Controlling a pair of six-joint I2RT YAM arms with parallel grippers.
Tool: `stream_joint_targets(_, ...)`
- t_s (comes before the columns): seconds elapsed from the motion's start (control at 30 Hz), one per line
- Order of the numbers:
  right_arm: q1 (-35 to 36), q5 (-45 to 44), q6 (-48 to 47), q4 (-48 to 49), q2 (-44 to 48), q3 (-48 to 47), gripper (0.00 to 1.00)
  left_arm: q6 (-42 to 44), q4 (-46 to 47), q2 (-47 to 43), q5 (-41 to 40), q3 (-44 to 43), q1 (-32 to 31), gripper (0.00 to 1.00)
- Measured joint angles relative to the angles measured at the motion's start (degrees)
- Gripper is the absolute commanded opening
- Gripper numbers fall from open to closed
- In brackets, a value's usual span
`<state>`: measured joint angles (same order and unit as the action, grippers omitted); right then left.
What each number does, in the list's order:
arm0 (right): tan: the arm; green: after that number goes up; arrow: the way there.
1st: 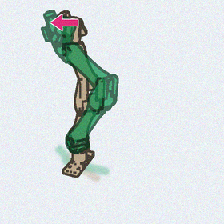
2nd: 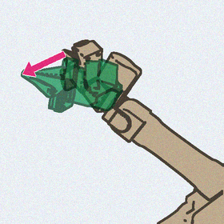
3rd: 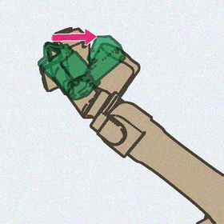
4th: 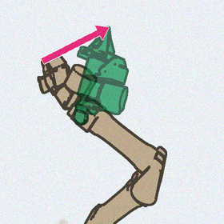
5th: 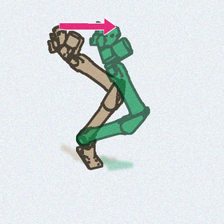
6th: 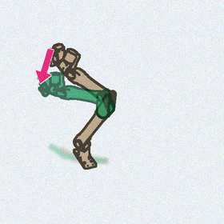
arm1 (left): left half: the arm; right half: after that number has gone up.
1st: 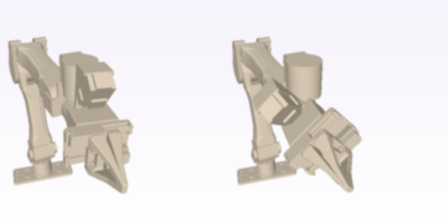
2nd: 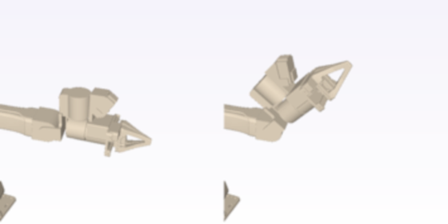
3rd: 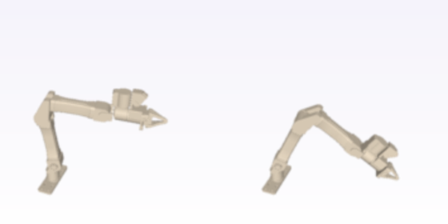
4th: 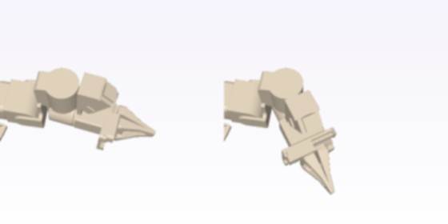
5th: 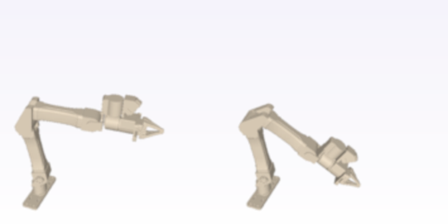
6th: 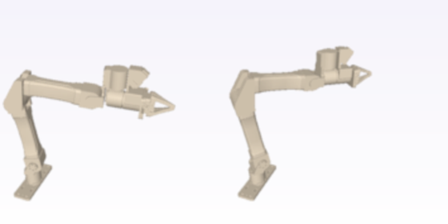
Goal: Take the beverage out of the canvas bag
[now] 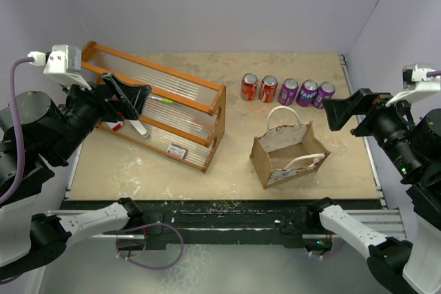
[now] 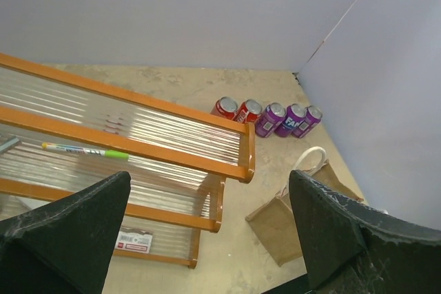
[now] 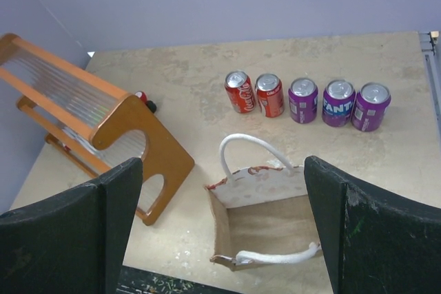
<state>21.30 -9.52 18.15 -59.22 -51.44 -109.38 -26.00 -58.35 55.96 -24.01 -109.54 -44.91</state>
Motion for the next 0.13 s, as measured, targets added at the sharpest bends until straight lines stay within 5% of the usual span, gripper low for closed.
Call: stream_joint_targets(0.13,0.0,-0.17,0.31,0.04,-0.28,0.13,1.0,0.22,0.37,0.76,0.39,0.0,0.0,0.99)
